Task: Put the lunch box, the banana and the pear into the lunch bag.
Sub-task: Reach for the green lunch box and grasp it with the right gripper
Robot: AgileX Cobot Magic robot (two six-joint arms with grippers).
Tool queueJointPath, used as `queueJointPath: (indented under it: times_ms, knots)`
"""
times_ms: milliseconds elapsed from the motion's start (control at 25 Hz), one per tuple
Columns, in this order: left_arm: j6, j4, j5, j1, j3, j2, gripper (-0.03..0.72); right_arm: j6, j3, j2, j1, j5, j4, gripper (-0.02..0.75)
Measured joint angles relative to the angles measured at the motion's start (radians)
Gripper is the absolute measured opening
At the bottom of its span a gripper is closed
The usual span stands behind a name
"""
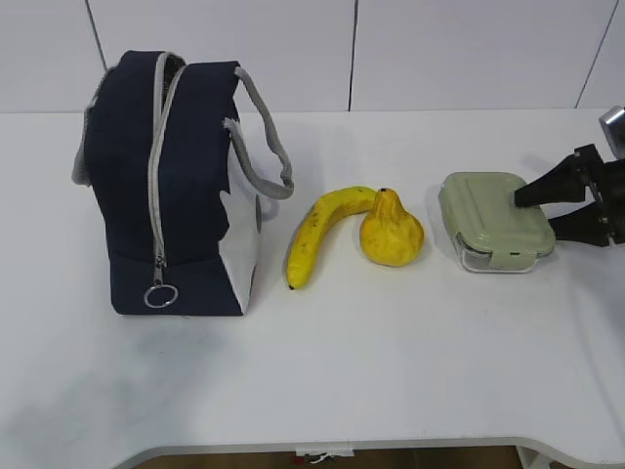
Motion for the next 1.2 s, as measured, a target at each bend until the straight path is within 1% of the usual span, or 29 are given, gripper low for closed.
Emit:
queueJointPath:
  times_ms: [280,1200]
  knots:
    - [0.0,0.0,0.0,0.0,0.0,0.0,0.239,0.0,0.0,0.002,0.038,-0.002,0.0,0.592]
    - [0.0,0.0,0.0,0.0,0.0,0.0,0.239,-0.002,0.0,0.004,0.048,-0.004,0.0,0.582]
